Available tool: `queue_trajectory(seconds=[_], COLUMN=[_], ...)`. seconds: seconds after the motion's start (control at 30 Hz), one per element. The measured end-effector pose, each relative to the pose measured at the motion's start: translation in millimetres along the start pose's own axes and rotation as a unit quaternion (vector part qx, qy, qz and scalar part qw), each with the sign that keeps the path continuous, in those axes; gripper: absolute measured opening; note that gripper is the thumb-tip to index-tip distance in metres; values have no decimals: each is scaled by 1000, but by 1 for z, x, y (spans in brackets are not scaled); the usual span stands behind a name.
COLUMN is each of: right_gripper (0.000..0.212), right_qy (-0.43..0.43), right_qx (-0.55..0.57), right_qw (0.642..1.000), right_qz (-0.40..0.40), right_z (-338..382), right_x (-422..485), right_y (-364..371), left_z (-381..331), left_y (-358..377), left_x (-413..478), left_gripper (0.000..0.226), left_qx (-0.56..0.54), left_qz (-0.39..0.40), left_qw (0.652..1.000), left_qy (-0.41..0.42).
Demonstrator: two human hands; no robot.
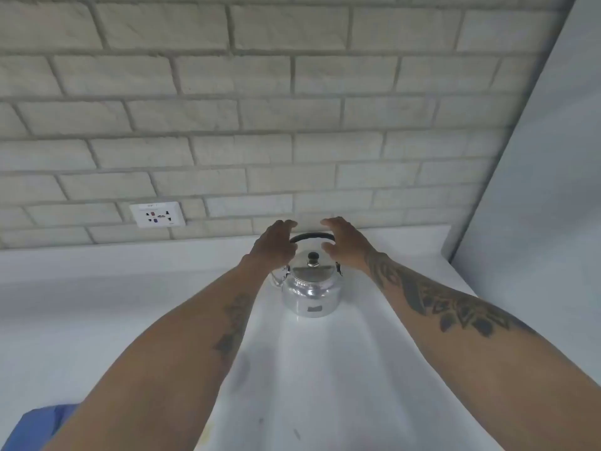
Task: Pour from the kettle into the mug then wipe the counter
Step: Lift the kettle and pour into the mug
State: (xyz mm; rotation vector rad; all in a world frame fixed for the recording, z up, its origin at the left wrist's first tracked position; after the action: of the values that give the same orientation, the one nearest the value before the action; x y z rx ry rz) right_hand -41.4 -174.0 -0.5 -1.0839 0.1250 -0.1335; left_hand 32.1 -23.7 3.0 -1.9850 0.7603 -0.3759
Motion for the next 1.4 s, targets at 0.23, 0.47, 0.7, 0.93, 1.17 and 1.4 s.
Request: queue_trajectory(seconds=[0.23, 0.47, 0.7, 0.93, 1.17, 1.4], right_gripper=[21, 13, 9, 25, 27, 24], right_qy=[13, 14, -29, -120, -160, -198], right_qx=[39, 177, 238, 331, 344, 267], right_qw=[999, 983, 970, 933, 924, 943], right_qz=[-14, -36, -40, -68, -56, -14], right_z=[-10, -11, 3, 56, 103, 144], right_x=[28, 31, 10, -27, -52, -68], right_y=[15, 16, 8, -17, -23, -17], left_z=[8, 8, 8, 3, 40, 149], left_y=[19, 22, -2, -60, -91, -64], left_x=[26, 37, 14, -42, -120, -204], left_gripper=[26, 6, 9, 7, 22, 69], left_qx=[-15, -21, -51, -95, -208, -221], left_qz=[6, 8, 28, -4, -50, 2], left_qw=[1000, 1000, 997, 993, 975, 974], left_qy=[-1, 15, 40, 74, 59, -52])
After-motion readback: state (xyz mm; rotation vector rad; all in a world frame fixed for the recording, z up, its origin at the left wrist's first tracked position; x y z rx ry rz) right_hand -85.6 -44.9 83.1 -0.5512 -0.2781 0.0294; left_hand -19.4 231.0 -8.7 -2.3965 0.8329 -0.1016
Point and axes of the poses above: each hand's wrist, its own x-axis towards the middle knuckle, its own y-axis out of the palm, z = x × y, the point moved 4 cm from there along x, towards the middle knuckle, and after that the axes turned 8 degrees about z, right-handed, at the moved point
